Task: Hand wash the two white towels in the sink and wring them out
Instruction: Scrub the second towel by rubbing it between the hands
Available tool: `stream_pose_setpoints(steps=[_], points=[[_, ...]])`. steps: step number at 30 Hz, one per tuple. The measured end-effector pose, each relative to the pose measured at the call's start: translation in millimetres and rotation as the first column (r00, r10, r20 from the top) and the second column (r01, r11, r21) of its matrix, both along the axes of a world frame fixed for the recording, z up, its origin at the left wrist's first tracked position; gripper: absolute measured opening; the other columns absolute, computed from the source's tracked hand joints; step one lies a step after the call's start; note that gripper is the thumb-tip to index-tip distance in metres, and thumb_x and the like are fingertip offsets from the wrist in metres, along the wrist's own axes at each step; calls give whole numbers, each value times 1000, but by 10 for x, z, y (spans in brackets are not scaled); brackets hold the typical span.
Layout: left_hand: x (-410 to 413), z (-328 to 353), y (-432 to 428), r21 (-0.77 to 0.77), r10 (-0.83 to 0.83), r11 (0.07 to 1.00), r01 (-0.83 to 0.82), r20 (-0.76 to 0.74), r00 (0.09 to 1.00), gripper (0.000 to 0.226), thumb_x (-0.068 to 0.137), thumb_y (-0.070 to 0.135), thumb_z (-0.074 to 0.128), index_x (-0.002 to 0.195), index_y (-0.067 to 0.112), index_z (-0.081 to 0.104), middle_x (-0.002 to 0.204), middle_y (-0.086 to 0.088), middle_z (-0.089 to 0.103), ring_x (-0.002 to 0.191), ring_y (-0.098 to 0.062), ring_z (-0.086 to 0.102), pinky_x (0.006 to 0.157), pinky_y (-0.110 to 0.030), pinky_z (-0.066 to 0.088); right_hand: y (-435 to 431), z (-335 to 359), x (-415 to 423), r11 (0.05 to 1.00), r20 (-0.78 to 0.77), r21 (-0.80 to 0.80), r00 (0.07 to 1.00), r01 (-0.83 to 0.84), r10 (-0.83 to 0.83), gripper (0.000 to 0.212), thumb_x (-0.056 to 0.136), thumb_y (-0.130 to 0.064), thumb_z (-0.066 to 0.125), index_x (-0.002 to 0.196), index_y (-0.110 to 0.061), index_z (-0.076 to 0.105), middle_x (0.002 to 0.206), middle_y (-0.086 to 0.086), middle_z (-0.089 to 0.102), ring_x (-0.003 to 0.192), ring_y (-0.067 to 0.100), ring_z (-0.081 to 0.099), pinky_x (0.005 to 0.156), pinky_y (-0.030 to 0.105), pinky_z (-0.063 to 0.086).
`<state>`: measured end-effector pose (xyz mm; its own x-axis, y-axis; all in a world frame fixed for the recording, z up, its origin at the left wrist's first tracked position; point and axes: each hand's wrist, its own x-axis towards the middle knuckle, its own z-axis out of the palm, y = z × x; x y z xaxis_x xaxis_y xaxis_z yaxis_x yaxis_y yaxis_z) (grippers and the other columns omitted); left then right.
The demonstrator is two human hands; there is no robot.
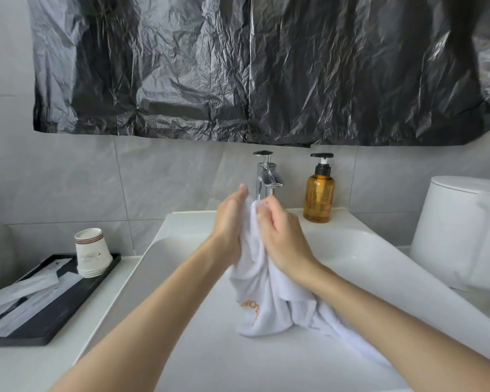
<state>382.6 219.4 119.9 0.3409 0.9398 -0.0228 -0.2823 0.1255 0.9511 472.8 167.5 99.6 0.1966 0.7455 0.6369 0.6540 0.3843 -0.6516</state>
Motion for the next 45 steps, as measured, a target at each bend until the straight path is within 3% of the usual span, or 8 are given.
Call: stream_pose_setpoints(steps=[3,7,20,26,33,38,42,45], points=[[108,-19,-84,104,62,993,-63,10,998,45,100,40,44,102,1,66,95,-19,70,83,-26,68,76,-32,54,25,36,32,992,-48,26,991,126,-125,32,104,-26,34,71,-28,34,61,-7,46,63,22,47,60,33,28],[61,-4,-57,104,190,976,-190,17,982,36,102,33,45,72,13,50,63,-8,48,59,-20,50,54,-25,39,-95,-97,-118,984,213,167,972,60,-95,26,101,-36,35,79,-22,35,60,4,50,59,33,50,53,40,34],[198,-53,-338,239,163,959,-153,-22,986,40,102,37,46,75,12,60,63,-5,58,61,-16,56,54,-24,43,92,-1,148,969,-2,78,972,234,-235,32,104,-35,35,78,-19,44,72,11,59,71,32,55,61,36,33],[165,-87,-331,208,108,973,-101,-21,994,41,102,37,45,81,8,63,73,-11,63,71,-22,62,68,-31,49,137,24,110,966,-62,18,965,257,-255,40,104,-36,34,67,-23,39,74,16,62,76,34,58,67,41,41],[133,-73,-282,98,98,991,-95,-28,995,42,103,36,41,88,6,66,70,-9,67,60,-17,66,50,-20,48,160,-30,72,972,-35,70,974,225,-223,44,104,-34,35,60,-26,31,58,6,45,65,31,47,61,37,32],[116,-58,-255,37,145,989,-146,12,989,35,102,34,43,81,10,57,68,-7,57,57,-17,57,50,-20,43,19,-168,-50,970,126,214,981,119,-148,41,99,-38,31,78,-13,55,65,17,61,64,39,57,55,38,36],[176,-80,-294,63,110,992,-109,-11,994,39,103,34,41,94,6,66,82,-11,68,72,-23,67,61,-25,49,170,-18,165,961,-42,55,962,273,-271,39,105,-33,31,71,-17,43,73,16,60,80,40,60,63,35,32],[123,-42,-239,39,159,986,-160,21,987,39,102,33,42,74,11,57,67,-8,57,62,-23,57,59,-27,43,6,-172,-27,957,122,237,972,167,-200,39,101,-35,32,78,-12,54,65,17,61,63,39,58,53,37,34]])
